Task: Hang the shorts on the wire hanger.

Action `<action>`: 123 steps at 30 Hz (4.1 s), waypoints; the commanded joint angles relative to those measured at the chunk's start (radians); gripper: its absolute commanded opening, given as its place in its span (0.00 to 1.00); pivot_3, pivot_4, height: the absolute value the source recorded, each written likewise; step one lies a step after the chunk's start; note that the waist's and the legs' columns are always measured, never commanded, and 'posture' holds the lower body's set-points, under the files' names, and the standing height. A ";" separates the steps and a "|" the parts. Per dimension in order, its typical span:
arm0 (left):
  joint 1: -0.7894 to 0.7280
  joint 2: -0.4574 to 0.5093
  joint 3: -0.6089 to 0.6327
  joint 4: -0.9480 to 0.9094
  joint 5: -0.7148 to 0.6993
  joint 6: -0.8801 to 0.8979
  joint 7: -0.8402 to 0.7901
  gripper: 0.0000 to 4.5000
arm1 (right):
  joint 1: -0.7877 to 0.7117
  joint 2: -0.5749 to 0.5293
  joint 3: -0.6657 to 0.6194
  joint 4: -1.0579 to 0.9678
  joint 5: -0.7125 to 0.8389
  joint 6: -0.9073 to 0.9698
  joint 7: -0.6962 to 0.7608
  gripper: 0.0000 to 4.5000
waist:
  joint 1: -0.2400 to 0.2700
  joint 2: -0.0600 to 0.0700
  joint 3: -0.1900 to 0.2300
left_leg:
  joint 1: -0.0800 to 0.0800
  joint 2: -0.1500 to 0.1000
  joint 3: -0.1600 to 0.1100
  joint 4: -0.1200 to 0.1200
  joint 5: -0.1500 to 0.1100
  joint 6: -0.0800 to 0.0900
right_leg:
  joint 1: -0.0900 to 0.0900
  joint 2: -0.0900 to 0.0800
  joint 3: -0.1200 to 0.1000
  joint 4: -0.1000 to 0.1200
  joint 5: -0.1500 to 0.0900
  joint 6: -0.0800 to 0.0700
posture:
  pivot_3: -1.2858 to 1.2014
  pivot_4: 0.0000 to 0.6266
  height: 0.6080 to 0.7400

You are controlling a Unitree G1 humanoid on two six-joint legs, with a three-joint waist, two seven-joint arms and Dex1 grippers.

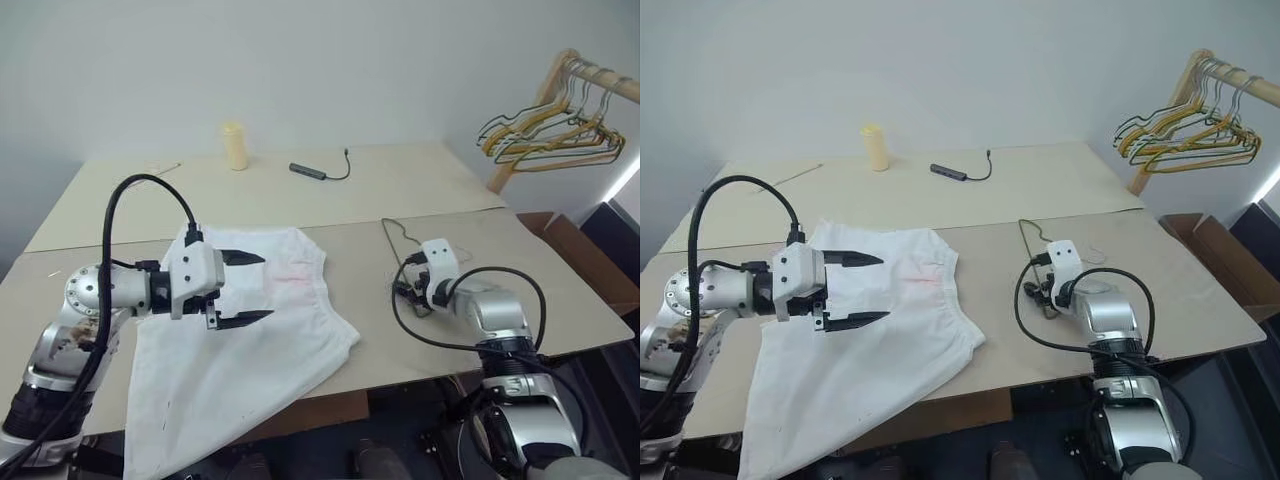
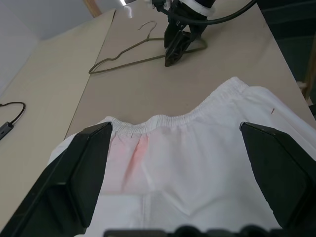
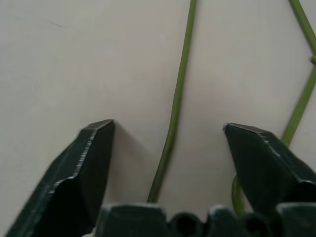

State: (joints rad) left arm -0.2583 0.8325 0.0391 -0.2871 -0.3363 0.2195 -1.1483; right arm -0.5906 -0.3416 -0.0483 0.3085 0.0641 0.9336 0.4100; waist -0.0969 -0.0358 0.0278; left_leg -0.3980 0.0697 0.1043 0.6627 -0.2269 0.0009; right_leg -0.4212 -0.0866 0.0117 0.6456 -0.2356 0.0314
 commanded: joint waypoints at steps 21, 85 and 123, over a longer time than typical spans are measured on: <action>-0.200 -0.380 0.110 -0.005 -0.290 0.492 0.479 1.00 | 0.039 -0.003 0.020 -0.217 -0.025 -0.177 -0.116 0.01 | 0.001 -0.004 -0.003 | 0.008 -0.002 -0.004 0.000 0.001 0.001 | 0.012 -0.002 -0.001 -0.004 -0.002 0.009 | 0.50 0.00 1.00; -0.339 -0.206 0.331 0.322 -0.782 0.509 -0.031 0.00 | 0.007 -0.279 -0.023 -0.527 0.741 0.210 0.607 0.99 | 0.027 -0.001 0.002 | 0.004 -0.001 -0.012 -0.002 0.000 0.001 | 0.015 0.000 -0.010 -0.016 0.001 -0.002 | 0.50 0.00 1.00; -0.412 -0.310 0.346 0.394 -0.800 0.527 -0.088 0.00 | -0.094 -0.096 0.078 -0.443 0.821 0.229 0.541 0.48 | 0.029 0.000 0.003 | -0.003 -0.002 -0.016 -0.002 0.000 0.001 | 0.010 0.000 -0.013 -0.015 0.001 0.000 | 0.50 0.00 1.00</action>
State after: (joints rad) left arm -0.6573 0.5203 0.3739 0.1320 -1.1318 0.7630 -1.2328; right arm -0.6611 -0.4266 0.0342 -0.1247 0.8798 1.1784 0.9488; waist -0.0682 -0.0360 0.0305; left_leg -0.4014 0.0681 0.0884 0.6605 -0.2266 0.0017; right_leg -0.4109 -0.0867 -0.0014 0.6303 -0.2341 0.0316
